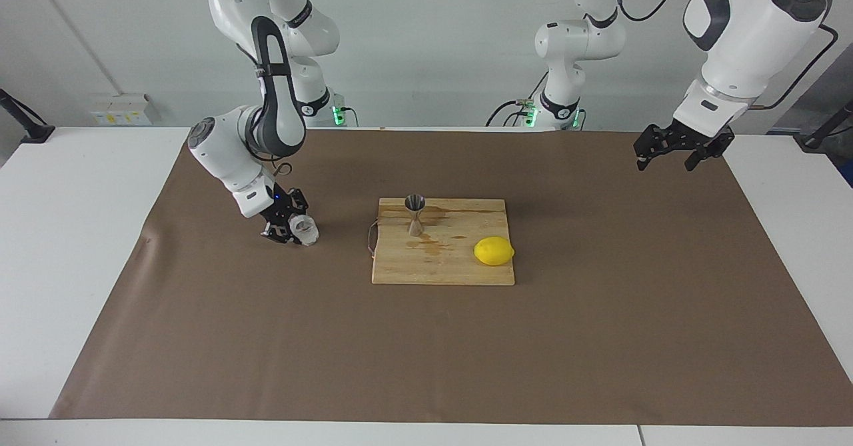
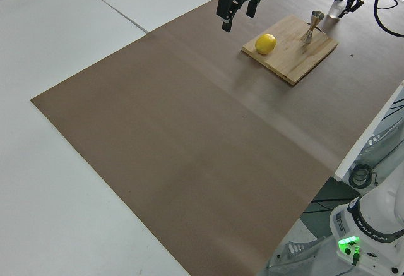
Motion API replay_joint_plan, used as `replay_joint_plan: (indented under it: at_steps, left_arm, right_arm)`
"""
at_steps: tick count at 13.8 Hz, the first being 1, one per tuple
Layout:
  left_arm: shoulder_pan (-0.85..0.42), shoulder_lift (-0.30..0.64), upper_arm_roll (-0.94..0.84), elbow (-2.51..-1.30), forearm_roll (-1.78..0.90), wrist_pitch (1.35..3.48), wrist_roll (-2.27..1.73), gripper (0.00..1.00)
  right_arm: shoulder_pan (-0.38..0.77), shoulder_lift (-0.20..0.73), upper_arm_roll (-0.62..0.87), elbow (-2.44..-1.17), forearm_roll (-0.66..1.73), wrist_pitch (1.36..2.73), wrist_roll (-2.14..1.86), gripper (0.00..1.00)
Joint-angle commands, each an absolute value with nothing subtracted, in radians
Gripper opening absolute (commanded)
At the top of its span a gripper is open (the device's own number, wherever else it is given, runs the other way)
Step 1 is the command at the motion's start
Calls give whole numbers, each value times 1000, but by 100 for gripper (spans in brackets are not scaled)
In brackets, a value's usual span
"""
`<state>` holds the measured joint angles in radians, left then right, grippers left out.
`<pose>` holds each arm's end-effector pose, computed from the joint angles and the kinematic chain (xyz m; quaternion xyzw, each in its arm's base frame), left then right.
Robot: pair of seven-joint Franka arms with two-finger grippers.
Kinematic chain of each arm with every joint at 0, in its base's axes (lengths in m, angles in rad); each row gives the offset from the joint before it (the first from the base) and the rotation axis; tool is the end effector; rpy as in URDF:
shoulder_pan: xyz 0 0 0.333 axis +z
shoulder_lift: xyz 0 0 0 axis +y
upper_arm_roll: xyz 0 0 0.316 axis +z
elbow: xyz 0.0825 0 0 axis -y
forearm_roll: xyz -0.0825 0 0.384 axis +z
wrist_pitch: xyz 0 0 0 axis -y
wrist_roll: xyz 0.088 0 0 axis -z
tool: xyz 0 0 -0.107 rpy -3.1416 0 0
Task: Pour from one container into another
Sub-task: 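Close the right gripper around the small white cup, then lift the white cup with the right gripper over the metal cup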
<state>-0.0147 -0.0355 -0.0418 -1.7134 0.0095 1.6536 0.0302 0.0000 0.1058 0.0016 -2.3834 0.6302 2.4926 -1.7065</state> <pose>0.5464 -0.0303 0.5836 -0.9990 0.0438 0.0121 0.0056 0.5016 -0.0024 0.2761 -0.8105 -0.5548 -0.1425 0.1224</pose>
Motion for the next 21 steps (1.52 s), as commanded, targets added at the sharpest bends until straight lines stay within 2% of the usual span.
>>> replay_joint_plan:
  at_steps: [1, 5, 6, 7, 15, 21]
  left_arm:
    - [-12, -28, -45, -1658, -26, 1617, 35, 100]
    - [-14, -37, -46, -1652, -37, 1600, 37, 100]
    - [-14, -40, -45, -1657, -35, 1600, 38, 100]
    - [-12, -43, -43, -1658, -35, 1594, 38, 100]
    - [-12, -60, -45, -1671, -32, 1558, 40, 100]
    - [0, -58, -43, -1671, -32, 1559, 38, 100]
  right_arm:
    - [-5, 110, 8, -2390, 667, 2496, -1747, 16]
    - [18, 104, 12, -2362, 669, 2494, -1744, 13]
    - [34, 104, 12, -2346, 669, 2493, -1744, 3]
    - [50, 97, 14, -2335, 667, 2493, -1738, 0]
    - [176, 58, 14, -2284, 640, 2484, -1565, 0]
    - [204, 49, 21, -2210, 442, 2407, -1358, 0]
